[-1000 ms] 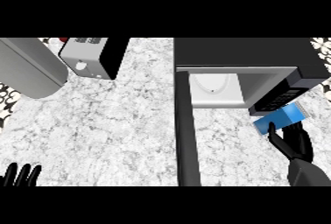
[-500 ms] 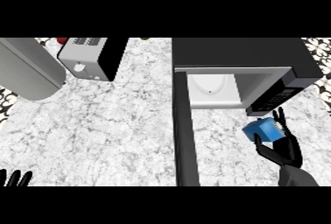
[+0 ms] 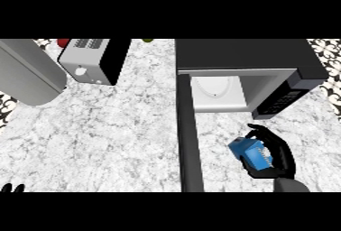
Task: Pick up the milk, place it into the microwave and close the microwave
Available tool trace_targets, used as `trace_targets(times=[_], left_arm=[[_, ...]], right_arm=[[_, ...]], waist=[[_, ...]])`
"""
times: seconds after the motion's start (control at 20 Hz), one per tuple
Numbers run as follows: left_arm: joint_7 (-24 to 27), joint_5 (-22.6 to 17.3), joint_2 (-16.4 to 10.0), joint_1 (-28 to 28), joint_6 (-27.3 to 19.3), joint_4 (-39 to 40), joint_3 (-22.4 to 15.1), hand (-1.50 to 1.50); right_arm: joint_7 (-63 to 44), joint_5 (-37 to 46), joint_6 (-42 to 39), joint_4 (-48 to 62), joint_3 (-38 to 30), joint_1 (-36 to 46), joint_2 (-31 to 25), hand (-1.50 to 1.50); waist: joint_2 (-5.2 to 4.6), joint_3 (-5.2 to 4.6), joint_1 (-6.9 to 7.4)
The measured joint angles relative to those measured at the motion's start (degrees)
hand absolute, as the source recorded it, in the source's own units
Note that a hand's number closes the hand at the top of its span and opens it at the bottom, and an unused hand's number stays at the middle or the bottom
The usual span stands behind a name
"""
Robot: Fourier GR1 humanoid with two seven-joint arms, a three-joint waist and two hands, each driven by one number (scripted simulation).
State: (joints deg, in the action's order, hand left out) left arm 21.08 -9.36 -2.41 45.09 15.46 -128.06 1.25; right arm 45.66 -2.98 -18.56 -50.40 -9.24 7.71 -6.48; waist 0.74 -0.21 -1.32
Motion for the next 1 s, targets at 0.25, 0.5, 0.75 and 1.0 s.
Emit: trace_targets(times=[0.25, 0.5, 0.75, 1.0], left_arm=[[0.4, -1.4, -0.2, 1.2, 1.2, -0.6, 1.0, -1.50], [0.8, -1.8, 0.1, 0.6, 1.8, 0.7, 1.9, -1.50], [1.0, -3.9, -0.3, 0.3, 3.5, 1.7, 4.2, -1.50], [0.3, -6.0, -1.2, -0.7, 4.7, 2.2, 7.6, -1.50]], right_arm=[[-8.9, -2.7, 1.0, -18.6, 4.7, -9.5, 4.0, 1.50], [-19.1, -5.5, 6.6, -36.4, 11.1, -18.2, 5.7, 1.50], [-25.4, -5.2, 16.6, -46.2, 19.2, -19.2, 6.3, 1.50], [-30.2, -3.1, 25.7, -46.7, 21.1, -11.7, 6.4, 1.50]], waist=[[-0.06, 0.01, 0.09], [-0.30, 0.08, 0.54], [-0.50, 0.14, 1.24], [-0.64, 0.17, 1.78]])
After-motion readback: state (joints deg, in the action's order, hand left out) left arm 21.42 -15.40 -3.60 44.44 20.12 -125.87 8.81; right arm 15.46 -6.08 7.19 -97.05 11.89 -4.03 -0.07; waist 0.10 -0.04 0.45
